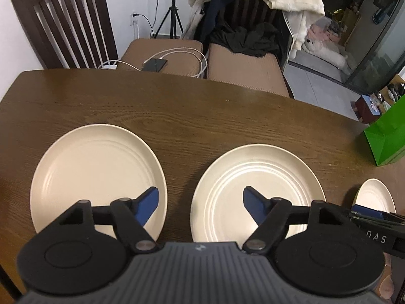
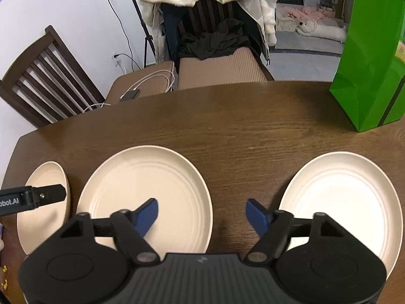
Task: Organize plates and bowls
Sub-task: 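Lower both open tools over the rims of two beige plates, then close the left tool on one plate rim while the right tool closes on another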
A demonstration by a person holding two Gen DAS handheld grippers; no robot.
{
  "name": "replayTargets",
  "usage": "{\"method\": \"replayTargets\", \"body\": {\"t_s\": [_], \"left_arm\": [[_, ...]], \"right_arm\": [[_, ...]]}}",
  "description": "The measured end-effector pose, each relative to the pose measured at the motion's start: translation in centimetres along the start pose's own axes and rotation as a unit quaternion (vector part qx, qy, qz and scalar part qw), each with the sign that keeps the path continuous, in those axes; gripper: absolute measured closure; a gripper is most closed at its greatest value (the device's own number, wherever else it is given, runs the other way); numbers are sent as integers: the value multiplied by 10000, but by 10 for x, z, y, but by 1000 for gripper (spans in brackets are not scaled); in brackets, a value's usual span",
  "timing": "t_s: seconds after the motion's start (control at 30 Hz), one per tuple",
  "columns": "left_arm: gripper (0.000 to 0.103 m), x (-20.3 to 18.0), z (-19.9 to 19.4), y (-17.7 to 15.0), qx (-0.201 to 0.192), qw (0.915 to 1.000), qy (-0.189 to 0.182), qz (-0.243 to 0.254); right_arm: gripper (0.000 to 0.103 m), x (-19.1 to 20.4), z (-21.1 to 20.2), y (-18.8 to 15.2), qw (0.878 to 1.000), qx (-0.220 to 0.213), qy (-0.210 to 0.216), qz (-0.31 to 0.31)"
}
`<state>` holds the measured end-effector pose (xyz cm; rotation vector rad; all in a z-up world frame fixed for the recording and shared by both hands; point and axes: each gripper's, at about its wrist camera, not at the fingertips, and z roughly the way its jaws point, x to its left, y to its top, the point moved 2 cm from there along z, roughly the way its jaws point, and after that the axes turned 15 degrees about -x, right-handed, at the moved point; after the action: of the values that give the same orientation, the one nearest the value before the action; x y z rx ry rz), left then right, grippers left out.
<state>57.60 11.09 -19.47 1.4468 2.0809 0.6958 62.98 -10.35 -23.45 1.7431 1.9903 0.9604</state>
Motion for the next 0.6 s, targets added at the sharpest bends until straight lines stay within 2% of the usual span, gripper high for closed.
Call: {"method": "replayTargets", "body": {"t_s": [0.07,0.13,0.3,0.6], "left_arm": [[32,-1,5,-3,54,10000,4,-11],[41,0,10,-5,151,9999,-18,-44],[47,0,18,-10,307,9995,-77,-67],[66,2,30,-14,469,9987,-114,-137]], "right_arm": [[33,-3,4,0,10000,18,53,12],[38,-5,7,-2,9999,39,97,34],[44,-9,14,-9,9998,146,104,105],[60,-16,22,-17,9992,270,189,205]]}}
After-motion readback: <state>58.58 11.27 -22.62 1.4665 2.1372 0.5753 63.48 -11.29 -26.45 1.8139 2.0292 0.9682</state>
